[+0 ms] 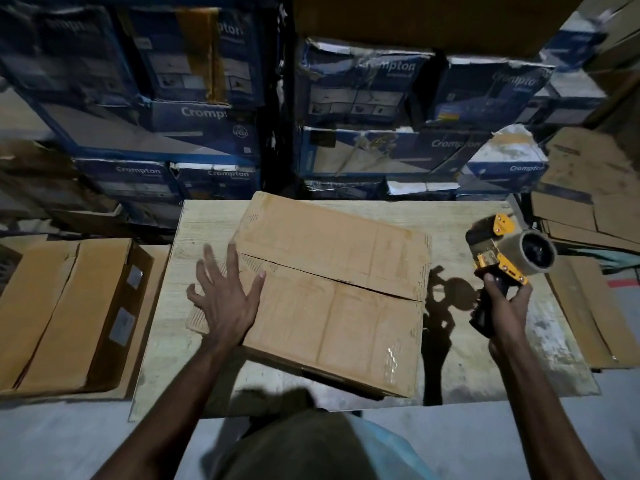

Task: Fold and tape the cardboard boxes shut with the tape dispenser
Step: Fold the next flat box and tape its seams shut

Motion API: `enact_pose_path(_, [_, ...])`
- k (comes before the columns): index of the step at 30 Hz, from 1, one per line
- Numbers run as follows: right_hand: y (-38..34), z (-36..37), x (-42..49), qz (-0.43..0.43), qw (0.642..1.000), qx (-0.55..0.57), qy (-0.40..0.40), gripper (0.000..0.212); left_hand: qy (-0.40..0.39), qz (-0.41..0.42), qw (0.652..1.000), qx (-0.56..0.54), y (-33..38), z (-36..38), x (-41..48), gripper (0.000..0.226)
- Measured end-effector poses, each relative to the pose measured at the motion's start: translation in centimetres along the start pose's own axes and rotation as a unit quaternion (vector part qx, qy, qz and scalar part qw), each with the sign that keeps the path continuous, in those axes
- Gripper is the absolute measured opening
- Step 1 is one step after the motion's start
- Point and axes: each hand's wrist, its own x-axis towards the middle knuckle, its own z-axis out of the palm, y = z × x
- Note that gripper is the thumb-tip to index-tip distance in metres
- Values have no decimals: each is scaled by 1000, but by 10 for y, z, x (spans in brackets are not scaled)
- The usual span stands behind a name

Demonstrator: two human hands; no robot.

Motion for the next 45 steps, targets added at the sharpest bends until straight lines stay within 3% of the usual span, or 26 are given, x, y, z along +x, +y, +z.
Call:
enact_pose_path(3, [-34,10,-22,-57,994,-61,-72,38,22,114,982,-150,31,-14,-8,58])
enact_pose_path(5, [-49,24,-44,-104,982,-107,-114,41,-81,42,946,-311,61,-29,-11,42])
enact_pose_path(8, [-52,47,-76,-186,949,-196,-166,45,-301,-144,819,-467,95,-51,-3,47])
enact_pose_path(10, [-46,61,-91,-258,910,-253,-203,48,-360,-183,759,-510,104,-61,4,56])
enact_pose_path(16, [-28,94,-126,-382,808,-369,-256,52,-384,-272,655,-591,90,-72,-6,68])
enact_pose_path(20, [-19,111,-135,-399,788,-377,-280,50,-349,-331,563,-672,66,-70,-17,51])
enact_pose_path(24, [-18,118,-139,-400,780,-386,-289,50,-328,-360,517,-704,52,-69,-25,34])
enact_pose_path(32, [-14,124,-138,-379,795,-364,-303,51,-293,-413,472,-722,34,-66,-33,23])
enact_pose_path(37, [-10,125,-134,-371,803,-341,-318,52,-287,-429,450,-729,22,-67,-23,42])
enact_pose_path(40, [-9,126,-134,-370,804,-339,-318,52,-301,-413,479,-714,20,-70,-17,47])
enact_pose_path(43, [-10,127,-136,-373,805,-337,-315,51,-323,-386,522,-689,21,-72,-14,25])
enact_pose_path(45, [-10,128,-137,-372,805,-339,-312,51,-336,-388,523,-680,22,-71,-14,13])
